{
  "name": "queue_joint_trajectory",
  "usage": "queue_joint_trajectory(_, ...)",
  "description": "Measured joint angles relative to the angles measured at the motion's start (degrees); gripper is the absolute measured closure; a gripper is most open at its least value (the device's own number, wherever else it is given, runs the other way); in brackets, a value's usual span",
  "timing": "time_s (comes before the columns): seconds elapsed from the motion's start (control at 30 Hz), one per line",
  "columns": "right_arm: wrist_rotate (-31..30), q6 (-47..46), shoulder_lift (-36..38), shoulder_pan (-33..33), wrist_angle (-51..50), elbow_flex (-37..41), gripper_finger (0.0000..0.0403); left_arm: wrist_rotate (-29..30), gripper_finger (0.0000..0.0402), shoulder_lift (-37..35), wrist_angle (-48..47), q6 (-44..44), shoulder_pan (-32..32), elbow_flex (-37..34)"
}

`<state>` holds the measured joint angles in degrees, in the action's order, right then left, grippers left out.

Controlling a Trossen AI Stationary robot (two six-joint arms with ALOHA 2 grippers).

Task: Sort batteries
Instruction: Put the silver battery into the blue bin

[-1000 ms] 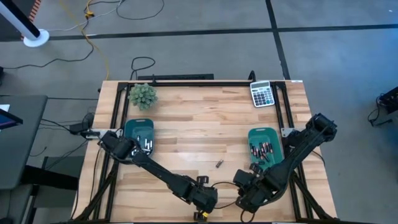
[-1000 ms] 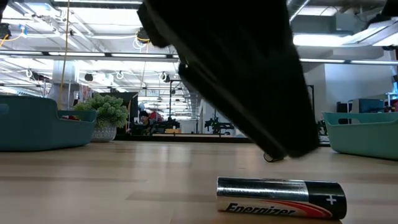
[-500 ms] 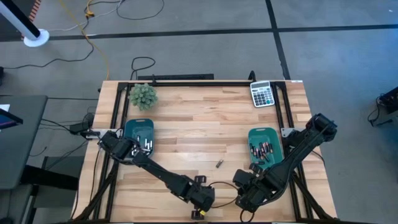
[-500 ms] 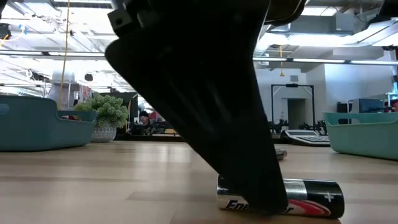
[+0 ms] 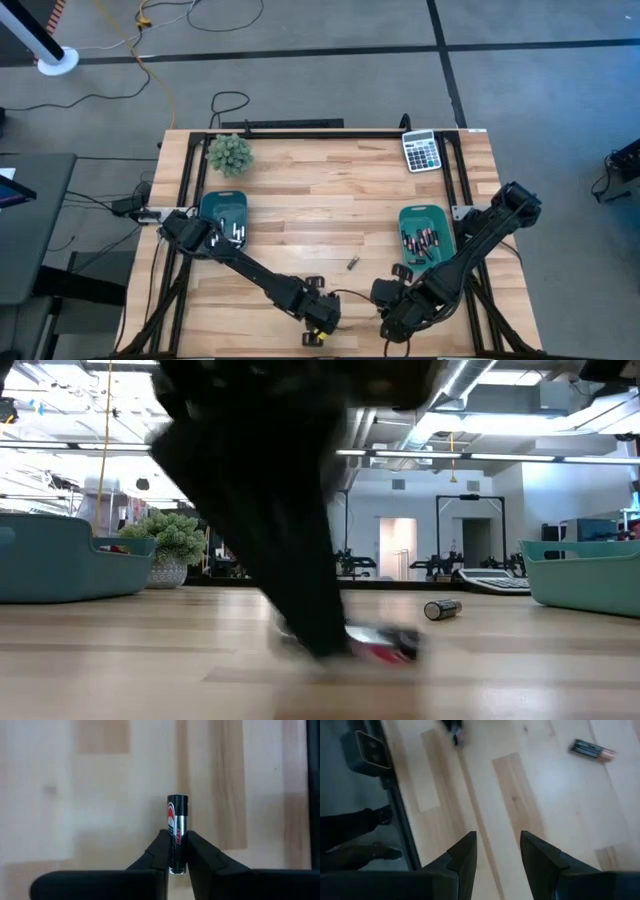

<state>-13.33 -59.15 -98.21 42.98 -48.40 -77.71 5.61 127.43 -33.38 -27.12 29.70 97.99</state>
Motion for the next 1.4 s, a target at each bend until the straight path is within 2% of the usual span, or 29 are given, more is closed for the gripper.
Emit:
queue_joint_trajectory(0.17, 0.1, -0.3, 0.0, 0.4, 8.2, 3.5, 0.0237, 6.2, 0.0368, -6.1, -6.0, -0.4, 0.2, -2.6)
queue_joint_trajectory(0.33, 0.3, -4.0, -0.1, 2.0, 16.8, 7.4, 0.0237, 8.4, 0.0368, -16.2, -4.4, -5.1, 0.4, -13.9)
queue_joint_trajectory(0.57, 0.3, -8.5, -0.1, 2.8, 17.8, 8.6, 0.0237, 14.5, 0.0368, -37.0, -3.6, -13.5, 0.0, -31.8)
queue_joint_trajectory(0.7, 0.3, -10.5, -0.1, 2.1, 18.1, 8.6, 0.0237, 18.4, 0.0368, -51.0, -7.9, -24.4, -1.3, -42.1)
queue_joint_trajectory(0.8, 0.1, -12.7, -0.1, 1.1, 18.1, 8.6, 0.0237, 21.6, 0.0368, -60.6, -15.0, -37.8, -3.3, -47.7)
queue_joint_trajectory(0.9, 0.1, -14.8, -0.1, 0.2, 18.1, 8.6, 0.0237, 21.9, 0.0368, -68.8, -23.7, -49.2, -6.2, -51.2)
queue_joint_trajectory(0.97, 0.0, -16.2, -0.1, -0.4, 18.1, 8.6, 0.0237, 21.1, 0.0368, -72.4, -28.9, -52.9, -8.4, -52.8)
queue_joint_trajectory(1.03, -0.2, -17.8, -0.1, -0.9, 18.1, 8.6, 0.0237, 18.4, 0.0368, -75.2, -31.3, -53.1, -11.1, -54.4)
queue_joint_trajectory(1.13, -0.5, -19.4, -0.1, -2.0, 18.2, 8.6, 0.0237, 13.5, 0.0368, -77.2, -30.6, -47.7, -15.9, -57.6)
queue_joint_trajectory(1.27, -0.8, -20.1, -0.1, -3.3, 18.7, 8.6, 0.0237, 7.0, 0.0368, -76.4, -24.1, -37.1, -23.1, -62.5)
queue_joint_trajectory(1.4, -0.8, -20.1, -0.1, -4.8, 20.1, 8.6, 0.0237, 5.1, 0.0368, -74.0, -21.8, -29.8, -29.8, -65.5)
